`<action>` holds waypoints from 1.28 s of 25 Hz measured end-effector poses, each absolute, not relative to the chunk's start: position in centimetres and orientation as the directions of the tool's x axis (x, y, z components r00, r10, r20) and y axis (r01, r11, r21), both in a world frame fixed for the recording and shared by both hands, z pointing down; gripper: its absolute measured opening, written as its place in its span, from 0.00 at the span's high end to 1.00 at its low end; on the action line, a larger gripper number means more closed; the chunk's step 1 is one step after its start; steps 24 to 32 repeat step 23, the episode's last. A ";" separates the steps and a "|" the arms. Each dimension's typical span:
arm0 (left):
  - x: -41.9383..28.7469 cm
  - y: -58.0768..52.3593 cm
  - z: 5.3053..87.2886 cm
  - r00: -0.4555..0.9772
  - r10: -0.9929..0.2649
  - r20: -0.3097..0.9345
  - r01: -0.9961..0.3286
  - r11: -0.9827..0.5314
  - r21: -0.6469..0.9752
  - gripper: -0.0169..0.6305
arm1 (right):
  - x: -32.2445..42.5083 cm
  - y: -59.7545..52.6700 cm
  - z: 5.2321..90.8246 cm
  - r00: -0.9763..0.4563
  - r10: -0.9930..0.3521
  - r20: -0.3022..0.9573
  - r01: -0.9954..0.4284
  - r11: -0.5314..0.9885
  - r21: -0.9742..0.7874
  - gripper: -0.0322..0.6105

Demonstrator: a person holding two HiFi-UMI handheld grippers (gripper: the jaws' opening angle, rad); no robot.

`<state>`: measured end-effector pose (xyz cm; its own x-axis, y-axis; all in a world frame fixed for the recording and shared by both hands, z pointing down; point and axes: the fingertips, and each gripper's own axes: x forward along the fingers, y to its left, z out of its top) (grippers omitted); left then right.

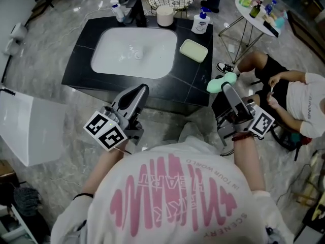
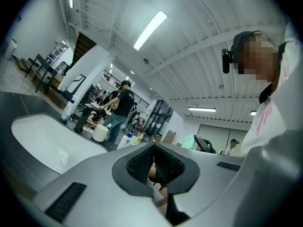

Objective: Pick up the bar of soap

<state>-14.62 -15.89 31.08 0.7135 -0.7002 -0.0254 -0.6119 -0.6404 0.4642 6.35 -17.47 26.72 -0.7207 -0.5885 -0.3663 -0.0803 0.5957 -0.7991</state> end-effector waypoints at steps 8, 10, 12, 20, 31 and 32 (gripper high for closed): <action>-14.7 -15.0 31.0 0.714 -0.700 -0.029 -0.619 -0.649 0.442 0.96 | 6.4 -16.4 25.9 -0.733 -0.566 -0.376 -0.093 0.632 -0.770 0.47; -14.7 -14.7 31.0 0.714 -0.699 -0.024 -0.624 -0.652 0.432 0.96 | 6.3 -16.3 25.8 -0.737 -0.562 -0.377 -0.095 0.638 -0.765 0.47; -14.7 -14.5 31.0 0.713 -0.701 -0.019 -0.627 -0.650 0.428 0.96 | 6.4 -16.2 25.8 -0.738 -0.559 -0.378 -0.094 0.640 -0.763 0.47; -14.7 -14.1 31.4 0.696 -0.718 -0.009 -0.644 -0.630 0.434 0.96 | 7.0 -16.2 26.0 -0.745 -0.550 -0.377 -0.084 0.639 -0.765 0.47; -14.6 -14.0 31.2 0.692 -0.721 -0.011 -0.647 -0.628 0.432 0.96 | 7.2 -16.2 25.8 -0.745 -0.546 -0.383 -0.078 0.642 -0.763 0.47; -14.6 -14.0 31.2 0.692 -0.721 -0.011 -0.647 -0.628 0.432 0.96 | 7.2 -16.2 25.8 -0.745 -0.546 -0.383 -0.078 0.642 -0.763 0.47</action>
